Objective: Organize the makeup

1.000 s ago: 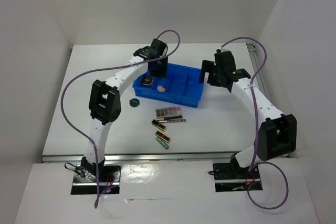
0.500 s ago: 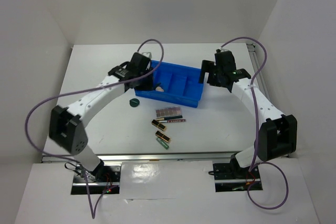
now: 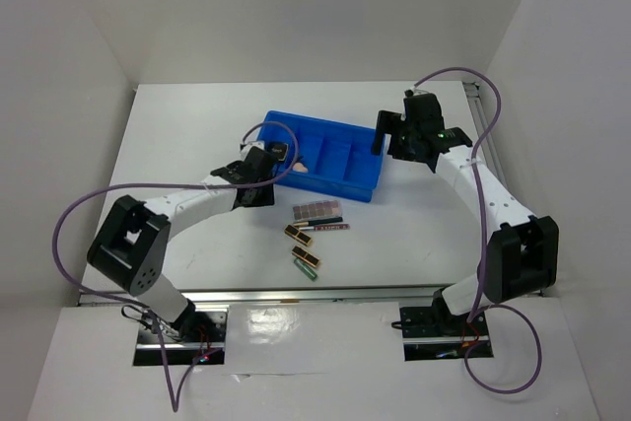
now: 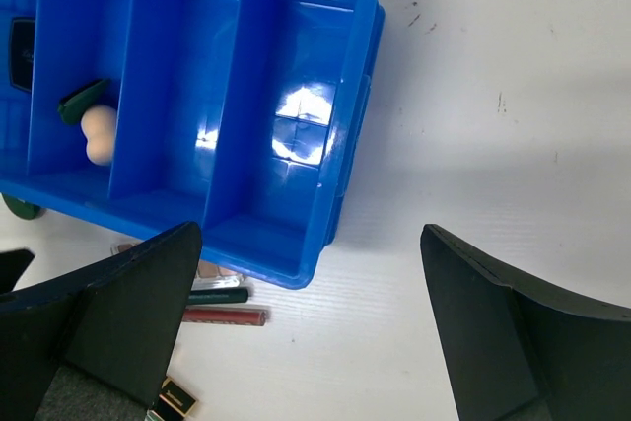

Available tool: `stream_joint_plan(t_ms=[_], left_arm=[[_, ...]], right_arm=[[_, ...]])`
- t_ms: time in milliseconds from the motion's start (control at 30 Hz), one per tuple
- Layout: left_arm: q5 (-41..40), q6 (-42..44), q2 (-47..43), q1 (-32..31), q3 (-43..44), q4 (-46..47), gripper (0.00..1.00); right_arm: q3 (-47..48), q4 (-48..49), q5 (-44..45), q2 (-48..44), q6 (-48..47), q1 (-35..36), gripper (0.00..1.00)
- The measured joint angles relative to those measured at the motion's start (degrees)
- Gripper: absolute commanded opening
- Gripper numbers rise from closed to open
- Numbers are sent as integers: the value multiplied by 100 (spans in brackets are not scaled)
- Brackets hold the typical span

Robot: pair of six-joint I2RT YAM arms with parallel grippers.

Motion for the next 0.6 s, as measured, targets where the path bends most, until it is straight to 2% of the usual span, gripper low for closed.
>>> stream_joint_plan(t_ms=[133,300,500,600], left_arm=[[-240,42,470,2,72,498,61],[-614,50,1228,2,494,599,55],[-938,11,1580,2,848,588,42],[-1069,-22,1665,0,885,570,27]], right_arm=[[2,-7,4,-2,0,0,100],[0,-9,20,-2,0,0,100],[2,-20,46,-2,0,0,100],[0,-22,46,-2,0,0,100]])
